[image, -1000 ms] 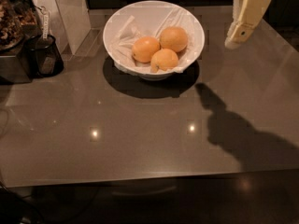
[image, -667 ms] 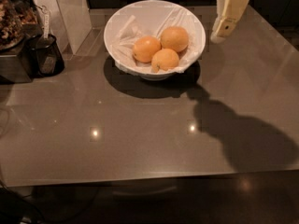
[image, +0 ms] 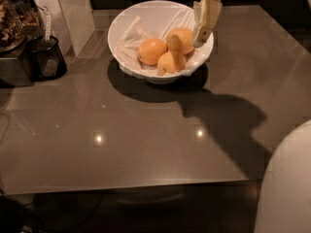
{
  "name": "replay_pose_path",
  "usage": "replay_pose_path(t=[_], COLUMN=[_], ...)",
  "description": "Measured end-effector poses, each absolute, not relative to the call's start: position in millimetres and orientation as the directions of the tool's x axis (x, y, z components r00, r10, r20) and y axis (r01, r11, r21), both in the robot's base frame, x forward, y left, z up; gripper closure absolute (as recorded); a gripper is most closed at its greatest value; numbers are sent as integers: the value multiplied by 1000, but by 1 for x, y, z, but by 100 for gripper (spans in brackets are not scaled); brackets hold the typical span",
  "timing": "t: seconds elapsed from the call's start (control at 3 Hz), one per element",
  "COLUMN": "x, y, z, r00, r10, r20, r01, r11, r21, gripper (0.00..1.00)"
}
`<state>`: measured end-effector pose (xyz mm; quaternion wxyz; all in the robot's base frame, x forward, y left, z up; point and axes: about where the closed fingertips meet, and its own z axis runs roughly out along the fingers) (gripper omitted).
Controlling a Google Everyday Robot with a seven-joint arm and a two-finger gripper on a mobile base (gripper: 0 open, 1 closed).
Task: Pick orange from white bowl
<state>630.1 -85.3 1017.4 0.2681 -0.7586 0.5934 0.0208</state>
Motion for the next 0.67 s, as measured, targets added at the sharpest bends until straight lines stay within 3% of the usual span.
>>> replay_pose_path(t=[0.67], x=[642], y=[-82], z=[1009], r00=[275], r10=[-897], r20=[-345], r01=[-913], r11=[-131], r21=[-387], gripper=[0])
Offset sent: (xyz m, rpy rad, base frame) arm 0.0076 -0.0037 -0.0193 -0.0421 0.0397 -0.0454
